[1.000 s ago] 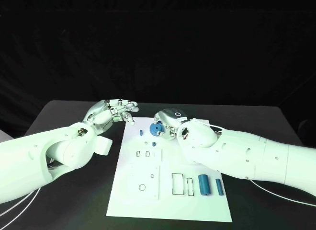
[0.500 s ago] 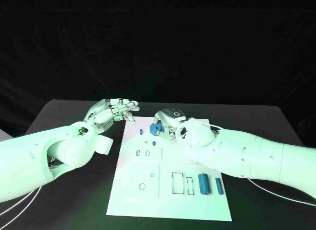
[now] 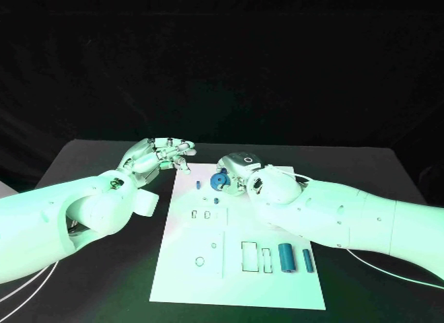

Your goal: Assemble the parts on the task board

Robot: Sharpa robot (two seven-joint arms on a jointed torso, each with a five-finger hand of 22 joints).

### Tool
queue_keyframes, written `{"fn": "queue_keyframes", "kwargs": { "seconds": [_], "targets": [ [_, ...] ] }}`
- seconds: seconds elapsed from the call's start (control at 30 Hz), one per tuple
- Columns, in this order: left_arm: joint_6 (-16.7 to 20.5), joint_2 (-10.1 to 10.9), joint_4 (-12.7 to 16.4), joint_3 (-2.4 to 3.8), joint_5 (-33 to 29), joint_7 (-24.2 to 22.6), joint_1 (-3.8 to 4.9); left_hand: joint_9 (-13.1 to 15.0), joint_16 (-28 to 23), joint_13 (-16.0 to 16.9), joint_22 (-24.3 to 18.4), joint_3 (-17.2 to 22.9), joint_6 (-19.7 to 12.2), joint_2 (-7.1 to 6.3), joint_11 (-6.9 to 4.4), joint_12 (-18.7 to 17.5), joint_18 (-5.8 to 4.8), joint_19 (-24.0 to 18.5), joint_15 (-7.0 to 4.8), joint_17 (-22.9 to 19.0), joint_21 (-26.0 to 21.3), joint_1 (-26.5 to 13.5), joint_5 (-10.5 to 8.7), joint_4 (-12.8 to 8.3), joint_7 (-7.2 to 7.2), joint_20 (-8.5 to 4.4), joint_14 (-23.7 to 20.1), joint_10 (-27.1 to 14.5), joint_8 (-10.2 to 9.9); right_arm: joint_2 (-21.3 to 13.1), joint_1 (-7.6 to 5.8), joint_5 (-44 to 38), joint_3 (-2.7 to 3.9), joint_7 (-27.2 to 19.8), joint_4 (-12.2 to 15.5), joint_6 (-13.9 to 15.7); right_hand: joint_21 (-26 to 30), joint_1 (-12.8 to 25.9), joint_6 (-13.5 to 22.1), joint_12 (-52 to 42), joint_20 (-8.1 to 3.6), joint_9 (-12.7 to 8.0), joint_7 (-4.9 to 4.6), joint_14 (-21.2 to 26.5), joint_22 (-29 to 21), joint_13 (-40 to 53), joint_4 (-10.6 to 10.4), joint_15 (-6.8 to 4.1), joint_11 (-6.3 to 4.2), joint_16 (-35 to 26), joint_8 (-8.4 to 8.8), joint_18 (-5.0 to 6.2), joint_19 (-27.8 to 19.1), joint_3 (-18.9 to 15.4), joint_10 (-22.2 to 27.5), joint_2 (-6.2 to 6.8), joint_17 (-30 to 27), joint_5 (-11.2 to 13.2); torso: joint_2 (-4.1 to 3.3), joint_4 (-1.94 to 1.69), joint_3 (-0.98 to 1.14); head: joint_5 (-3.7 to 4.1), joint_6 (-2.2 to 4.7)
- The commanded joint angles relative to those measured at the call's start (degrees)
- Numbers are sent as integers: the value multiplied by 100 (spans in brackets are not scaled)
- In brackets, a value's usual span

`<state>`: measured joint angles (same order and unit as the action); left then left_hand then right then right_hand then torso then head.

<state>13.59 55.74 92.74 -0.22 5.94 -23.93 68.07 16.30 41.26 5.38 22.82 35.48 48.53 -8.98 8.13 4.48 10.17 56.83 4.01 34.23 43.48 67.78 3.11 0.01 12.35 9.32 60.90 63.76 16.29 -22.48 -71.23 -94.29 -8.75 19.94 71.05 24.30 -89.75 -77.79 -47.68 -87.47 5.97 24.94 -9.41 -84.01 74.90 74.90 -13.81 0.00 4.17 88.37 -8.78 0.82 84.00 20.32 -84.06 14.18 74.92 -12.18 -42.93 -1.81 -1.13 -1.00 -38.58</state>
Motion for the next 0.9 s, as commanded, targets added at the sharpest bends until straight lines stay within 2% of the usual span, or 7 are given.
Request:
{"fn": "queue_keyframes", "kwargs": {
  "seconds": [0.03,0.37,0.5,0.6,0.9],
  "targets": [
    [-98,-2,19,5,-20,-31,9,14,-36,9,18,26,-42,14,23,-24,25,-52,5,-11,37,34,9,-19,5,-5,-21,-15,-28,-2,4,83,-5,-134,5,-215,-25,61,43,33,66,-11,-10,-512,1510,1212,-93,57,59,31,65,-82,600,-285,-311,-35,1095,-99,3,1,0,8,-1],
    [-97,9,22,5,-20,-25,9,14,-36,9,18,26,-42,14,23,-24,25,-52,5,-11,37,34,9,-19,5,-5,-21,-15,-28,-82,11,304,-9,-266,71,-289,-25,80,-84,4,74,13,-2,-516,1510,1246,-226,58,56,39,58,-82,600,-450,-342,-186,1115,-239,1,1,1,12,-2],
    [-95,11,21,5,-20,-23,9,14,-36,9,18,26,-42,14,23,-24,25,-52,5,-11,37,34,9,-19,5,-5,-21,-15,-28,-109,17,388,-10,-267,87,-356,-25,214,-198,-20,61,30,17,-521,1510,1272,-275,42,40,48,37,-82,600,-431,-367,-304,1138,-373,1,1,3,14,-4],
    [-94,14,20,5,-20,-23,9,14,-36,9,18,26,-42,14,23,-24,25,-52,5,-11,37,34,9,-19,5,-5,-21,-15,-28,-135,20,426,-11,-229,81,-389,-25,459,-262,-28,50,32,21,-522,1510,1283,-278,34,34,51,50,-82,600,-376,-377,-427,1145,-564,2,-3,3,16,-3],
    [-105,31,25,5,-7,-13,9,17,-40,9,23,24,-48,13,25,-27,25,-61,7,-14,47,32,9,-21,8,-2,-21,-22,-32,-243,24,461,-12,-134,109,-392,-25,567,-259,-20,52,26,13,-522,1510,1276,-281,40,39,50,75,-82,600,-345,-370,-461,1141,-614,-1,5,5,15,-7]
  ]
}}
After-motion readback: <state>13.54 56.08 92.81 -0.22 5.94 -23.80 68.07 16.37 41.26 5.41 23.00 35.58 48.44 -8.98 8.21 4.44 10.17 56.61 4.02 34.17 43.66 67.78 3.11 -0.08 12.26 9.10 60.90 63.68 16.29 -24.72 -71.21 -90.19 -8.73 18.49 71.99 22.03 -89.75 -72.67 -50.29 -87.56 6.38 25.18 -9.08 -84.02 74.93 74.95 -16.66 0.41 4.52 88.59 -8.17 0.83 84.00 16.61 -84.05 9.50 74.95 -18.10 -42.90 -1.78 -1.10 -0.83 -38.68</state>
